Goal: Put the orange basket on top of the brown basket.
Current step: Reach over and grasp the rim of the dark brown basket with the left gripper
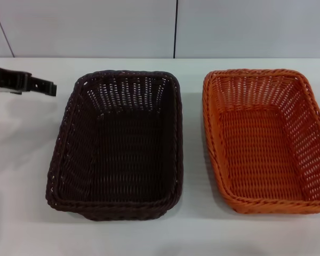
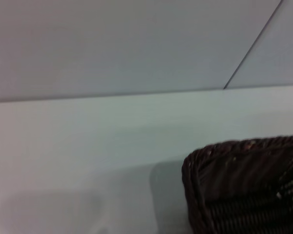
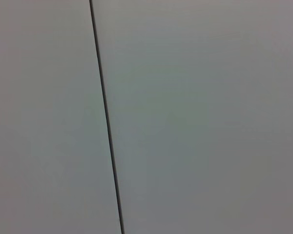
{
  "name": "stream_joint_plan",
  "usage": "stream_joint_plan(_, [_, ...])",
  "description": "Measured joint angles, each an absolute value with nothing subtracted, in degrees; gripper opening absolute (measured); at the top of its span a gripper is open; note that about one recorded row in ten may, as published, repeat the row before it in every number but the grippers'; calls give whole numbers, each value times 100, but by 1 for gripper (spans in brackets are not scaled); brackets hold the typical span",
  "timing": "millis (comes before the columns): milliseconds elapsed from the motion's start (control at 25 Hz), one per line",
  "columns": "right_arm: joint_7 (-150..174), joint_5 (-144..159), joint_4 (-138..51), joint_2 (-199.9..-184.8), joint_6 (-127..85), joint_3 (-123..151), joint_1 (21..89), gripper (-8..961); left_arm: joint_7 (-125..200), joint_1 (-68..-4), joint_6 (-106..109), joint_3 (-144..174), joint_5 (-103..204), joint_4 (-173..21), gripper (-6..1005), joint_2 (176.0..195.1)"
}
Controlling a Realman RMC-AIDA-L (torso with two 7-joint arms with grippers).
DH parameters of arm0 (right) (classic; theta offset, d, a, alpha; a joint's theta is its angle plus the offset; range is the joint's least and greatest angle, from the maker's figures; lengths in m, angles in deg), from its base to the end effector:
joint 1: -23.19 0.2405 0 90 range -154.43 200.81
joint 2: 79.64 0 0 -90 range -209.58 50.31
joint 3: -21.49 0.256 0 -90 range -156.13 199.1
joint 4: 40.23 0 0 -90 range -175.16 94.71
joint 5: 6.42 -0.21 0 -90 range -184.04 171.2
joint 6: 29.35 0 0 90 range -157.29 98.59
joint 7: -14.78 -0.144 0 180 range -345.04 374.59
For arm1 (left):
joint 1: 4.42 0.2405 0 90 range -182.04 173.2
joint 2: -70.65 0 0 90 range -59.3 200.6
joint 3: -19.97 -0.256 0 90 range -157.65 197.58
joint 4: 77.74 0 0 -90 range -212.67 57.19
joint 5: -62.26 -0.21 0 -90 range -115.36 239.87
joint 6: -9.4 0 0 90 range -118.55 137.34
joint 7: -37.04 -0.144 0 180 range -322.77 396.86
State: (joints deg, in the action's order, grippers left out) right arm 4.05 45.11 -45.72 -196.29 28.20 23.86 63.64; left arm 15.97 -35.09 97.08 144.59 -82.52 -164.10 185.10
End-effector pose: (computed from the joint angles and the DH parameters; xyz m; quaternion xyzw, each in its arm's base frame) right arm 0.3411 0.4102 0.0959 -0.5054 0.2910 0.3119 0.7501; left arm -0.2094 0.3780 0.1257 -0.8001 -0.4978 -0.0165 0.3344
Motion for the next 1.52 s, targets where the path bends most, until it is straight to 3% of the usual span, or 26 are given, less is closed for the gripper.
stream_joint_plan(80, [405,4510,-4569,-19629,2816,2387,6351,574,1607,-3538,9819,14484,-8584,-16504,853,18678])
stream_joint_plan(440, [405,4508,-4578,-19626,2812,2527,6323,574,1702,-3462,9908,14524,-8588,-16427,852,18835])
stream_joint_plan(1520, [406,4508,-4594,-19626,2813,2526,6286,574,1690,-3434,9030,14101,-8170,-15096,849,18881])
